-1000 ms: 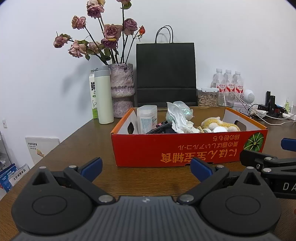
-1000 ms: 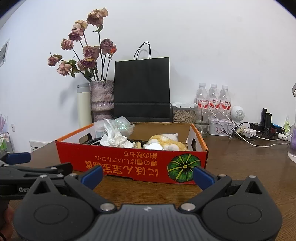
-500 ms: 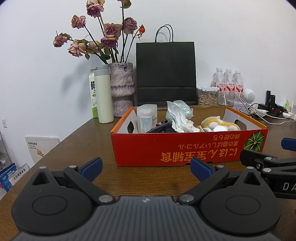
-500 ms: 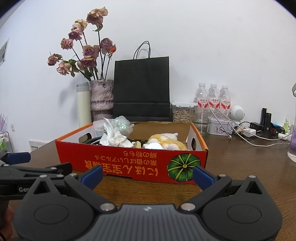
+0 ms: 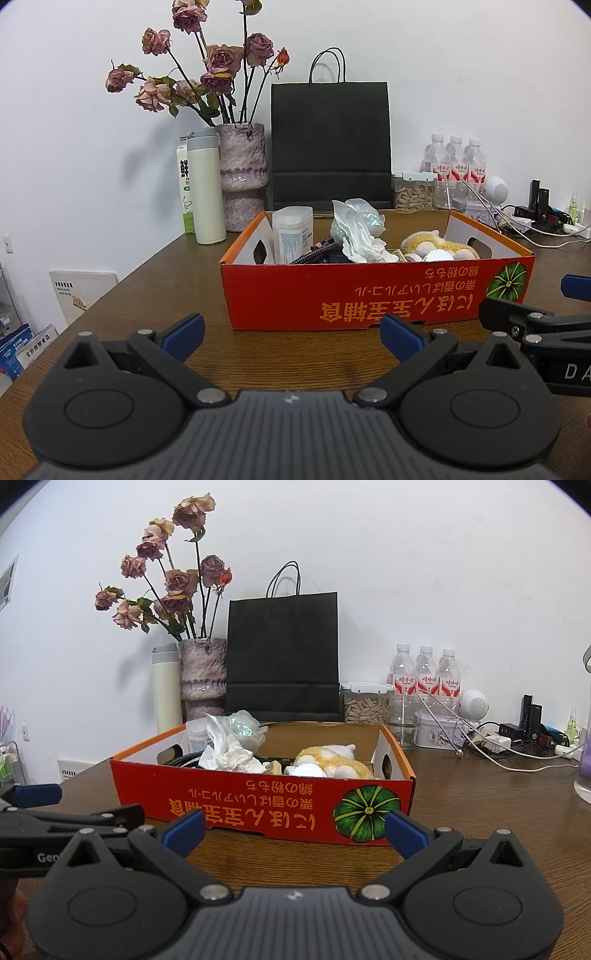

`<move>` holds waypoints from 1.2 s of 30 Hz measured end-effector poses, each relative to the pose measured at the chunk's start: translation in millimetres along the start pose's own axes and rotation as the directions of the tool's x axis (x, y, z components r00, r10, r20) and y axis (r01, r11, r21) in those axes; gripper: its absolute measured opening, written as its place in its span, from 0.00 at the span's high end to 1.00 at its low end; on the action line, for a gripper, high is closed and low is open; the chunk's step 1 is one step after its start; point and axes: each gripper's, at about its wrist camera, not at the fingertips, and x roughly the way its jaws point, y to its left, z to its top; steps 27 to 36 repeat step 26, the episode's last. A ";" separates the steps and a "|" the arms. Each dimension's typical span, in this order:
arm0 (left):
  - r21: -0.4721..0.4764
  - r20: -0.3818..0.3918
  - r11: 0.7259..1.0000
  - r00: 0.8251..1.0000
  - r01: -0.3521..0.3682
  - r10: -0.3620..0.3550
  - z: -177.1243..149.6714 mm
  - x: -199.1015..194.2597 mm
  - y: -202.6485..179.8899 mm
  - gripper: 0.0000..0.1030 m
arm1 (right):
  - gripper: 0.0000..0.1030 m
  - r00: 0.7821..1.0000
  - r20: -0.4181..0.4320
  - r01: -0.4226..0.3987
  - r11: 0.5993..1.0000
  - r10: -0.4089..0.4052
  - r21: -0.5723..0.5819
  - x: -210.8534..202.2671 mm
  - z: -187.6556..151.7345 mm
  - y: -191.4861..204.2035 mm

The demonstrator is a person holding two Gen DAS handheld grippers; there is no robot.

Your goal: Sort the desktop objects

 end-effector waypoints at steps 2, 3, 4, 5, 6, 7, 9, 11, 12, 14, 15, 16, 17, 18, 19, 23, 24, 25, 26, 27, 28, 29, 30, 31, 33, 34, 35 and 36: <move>0.000 0.000 1.000 1.000 0.000 0.000 0.0 0.0 0.1 0.00 | 0.00 1.000 0.000 0.001 1.000 -0.001 0.000 0.1 0.0 -0.1; 0.000 0.000 1.000 1.000 0.000 0.000 0.0 -0.1 0.1 0.00 | 0.00 1.000 0.000 0.000 1.000 0.000 0.000 -0.1 0.0 -0.2; 0.000 0.000 1.000 1.000 0.000 0.000 0.1 -0.1 0.1 0.00 | 0.00 1.000 0.000 0.000 1.000 0.000 0.000 -0.1 0.0 -0.1; 0.000 0.000 1.000 1.000 0.000 0.000 0.1 -0.1 0.1 0.00 | 0.00 1.000 0.000 0.000 1.000 0.000 0.000 -0.1 0.1 -0.1; 0.000 0.000 1.000 1.000 0.000 0.000 -0.2 -0.3 0.0 0.00 | 0.00 1.000 0.000 0.000 1.000 0.000 0.000 -0.2 0.1 -0.1; 0.000 0.000 1.000 1.000 0.000 0.000 0.1 -0.1 0.1 0.00 | 0.00 1.000 0.000 0.000 1.000 0.000 0.000 -0.2 0.1 0.0; 0.000 0.000 1.000 1.000 0.000 0.000 0.2 0.0 0.3 0.00 | 0.00 1.000 0.000 0.000 1.000 0.000 0.000 -0.3 0.1 0.0; 0.000 0.000 1.000 1.000 0.000 0.000 0.1 0.1 0.3 0.00 | 0.00 1.000 0.000 0.000 1.000 0.000 0.000 -0.3 0.1 0.0; 0.000 0.000 1.000 1.000 0.000 0.000 0.2 0.1 0.3 0.00 | 0.00 1.000 0.000 0.000 1.000 0.000 0.000 -0.3 0.1 0.0; 0.000 0.000 1.000 1.000 0.000 0.000 -0.1 0.2 0.2 0.00 | 0.00 1.000 0.000 0.000 1.000 0.000 0.000 -0.3 0.1 0.1; 0.000 -0.001 1.000 1.000 0.000 0.000 0.1 0.4 0.4 0.00 | 0.00 1.000 0.000 0.000 1.000 0.000 0.000 -0.4 0.1 0.1; 0.000 -0.001 1.000 1.000 0.001 -0.001 0.0 0.4 0.4 0.00 | 0.00 1.000 0.000 0.000 1.000 0.000 0.000 -0.4 0.1 0.0; 0.000 -0.001 1.000 1.000 0.001 -0.001 0.1 0.5 0.4 0.00 | 0.00 1.000 0.000 0.000 1.000 0.000 0.000 -0.3 0.1 0.0; -0.001 -0.001 1.000 1.000 0.002 -0.002 -0.7 0.5 0.0 0.00 | 0.00 1.000 0.000 0.000 1.000 0.000 0.000 -0.5 0.1 0.1; -0.001 -0.002 1.000 1.000 0.003 -0.003 -1.0 0.7 -0.2 0.00 | 0.00 1.000 0.000 0.001 1.000 -0.001 0.000 -0.5 0.1 0.0; -0.005 -0.005 1.000 1.000 0.011 -0.011 -2.3 2.0 -0.2 0.00 | 0.00 1.000 0.000 -0.001 1.000 0.001 0.000 -0.6 0.1 0.1; -0.006 -0.005 1.000 1.000 0.013 -0.013 -2.2 2.0 0.1 0.00 | 0.00 1.000 0.001 -0.001 1.000 0.001 0.001 -0.2 0.0 0.1; -0.006 -0.004 1.000 1.000 0.013 -0.013 -2.4 1.6 -0.1 0.00 | 0.00 1.000 0.002 -0.001 1.000 0.001 0.001 0.0 -0.1 0.2; -0.006 -0.004 1.000 1.000 0.013 -0.013 -2.4 1.4 -0.1 0.00 | 0.00 1.000 0.002 -0.001 1.000 0.001 0.001 0.0 -0.5 0.1; -0.006 -0.004 1.000 1.000 0.013 -0.013 -2.4 1.4 -0.1 0.00 | 0.00 1.000 0.002 -0.001 1.000 0.001 0.001 0.0 -0.5 0.1; -0.006 -0.004 1.000 1.000 0.013 -0.013 -2.4 1.4 -0.1 0.00 | 0.00 1.000 0.002 -0.001 1.000 0.001 0.001 0.0 -0.5 0.1; -0.006 -0.004 1.000 1.000 0.013 -0.013 -2.4 1.4 -0.1 0.00 | 0.00 1.000 0.002 -0.001 1.000 0.001 0.001 0.0 -0.5 0.1; -0.006 -0.004 1.000 1.000 0.013 -0.013 -2.4 1.4 -0.1 0.00 | 0.00 1.000 0.002 -0.001 1.000 0.001 0.001 0.0 -0.5 0.1; -0.006 -0.004 1.000 1.000 0.013 -0.013 -2.4 1.4 -0.1 0.00 | 0.00 1.000 0.002 -0.001 1.000 0.001 0.001 0.0 -0.5 0.1; -0.006 -0.004 1.000 1.000 0.013 -0.013 -2.4 1.4 -0.1 0.00 | 0.00 1.000 0.002 -0.001 1.000 0.001 0.001 0.0 -0.5 0.1; -0.006 -0.004 1.000 1.000 0.013 -0.013 -2.4 1.4 -0.1 0.00 | 0.00 1.000 0.002 -0.001 1.000 0.001 0.001 0.0 -0.5 0.1; -0.006 -0.004 1.000 1.000 0.013 -0.013 -2.4 1.4 -0.1 0.00 | 0.00 1.000 0.002 -0.001 1.000 0.001 0.001 0.0 -0.5 0.1; -0.006 -0.004 1.000 1.000 0.013 -0.013 -2.4 1.4 -0.1 0.00 | 0.00 1.000 0.002 -0.001 1.000 0.001 0.001 0.0 -0.5 0.1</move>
